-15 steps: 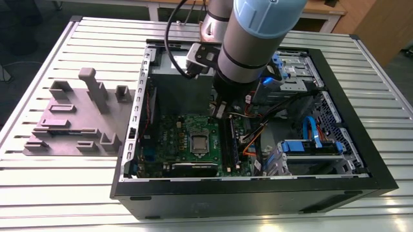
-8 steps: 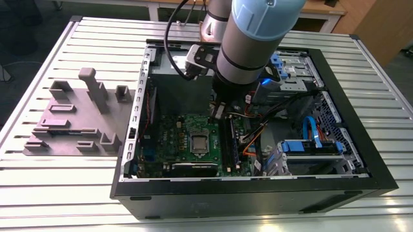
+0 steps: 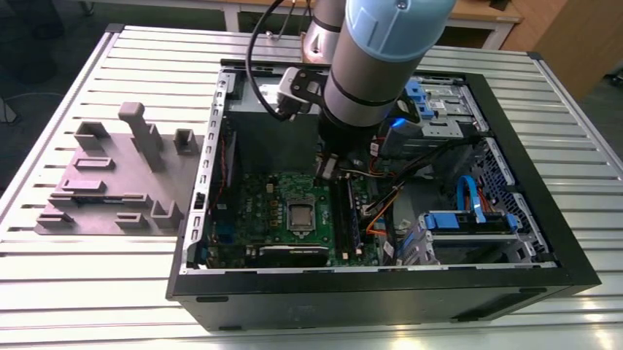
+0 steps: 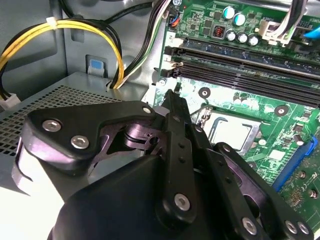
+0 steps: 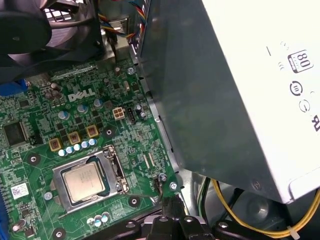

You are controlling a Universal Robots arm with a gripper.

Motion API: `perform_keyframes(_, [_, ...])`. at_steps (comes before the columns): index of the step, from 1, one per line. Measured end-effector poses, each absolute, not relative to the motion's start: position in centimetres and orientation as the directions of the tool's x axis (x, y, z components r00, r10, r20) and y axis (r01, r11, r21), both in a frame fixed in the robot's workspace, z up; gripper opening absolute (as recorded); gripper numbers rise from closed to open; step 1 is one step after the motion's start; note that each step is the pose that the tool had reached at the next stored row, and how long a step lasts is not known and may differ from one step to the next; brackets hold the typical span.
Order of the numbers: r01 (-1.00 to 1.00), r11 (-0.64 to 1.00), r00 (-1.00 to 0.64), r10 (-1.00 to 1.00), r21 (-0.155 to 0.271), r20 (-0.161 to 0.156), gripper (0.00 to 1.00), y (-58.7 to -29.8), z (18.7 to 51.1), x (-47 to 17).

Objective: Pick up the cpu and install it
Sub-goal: 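Install the first cpu locking lever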

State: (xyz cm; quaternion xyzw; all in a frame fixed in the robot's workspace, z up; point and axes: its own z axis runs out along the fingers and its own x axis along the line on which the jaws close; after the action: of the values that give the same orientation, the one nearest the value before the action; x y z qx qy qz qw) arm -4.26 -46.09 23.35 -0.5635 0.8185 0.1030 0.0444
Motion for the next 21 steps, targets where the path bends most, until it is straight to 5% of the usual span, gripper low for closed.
perform_keyframes(13, [-0.932, 0.344, -0.361, -0.914, 0.118, -0.187, 0.1, -46.03, 23.29, -4.33])
perform_keyframes(21, [-0.931, 0.351, -0.361, -0.924, 0.096, -0.127, 0.1, -46.05, 23.3, -4.34])
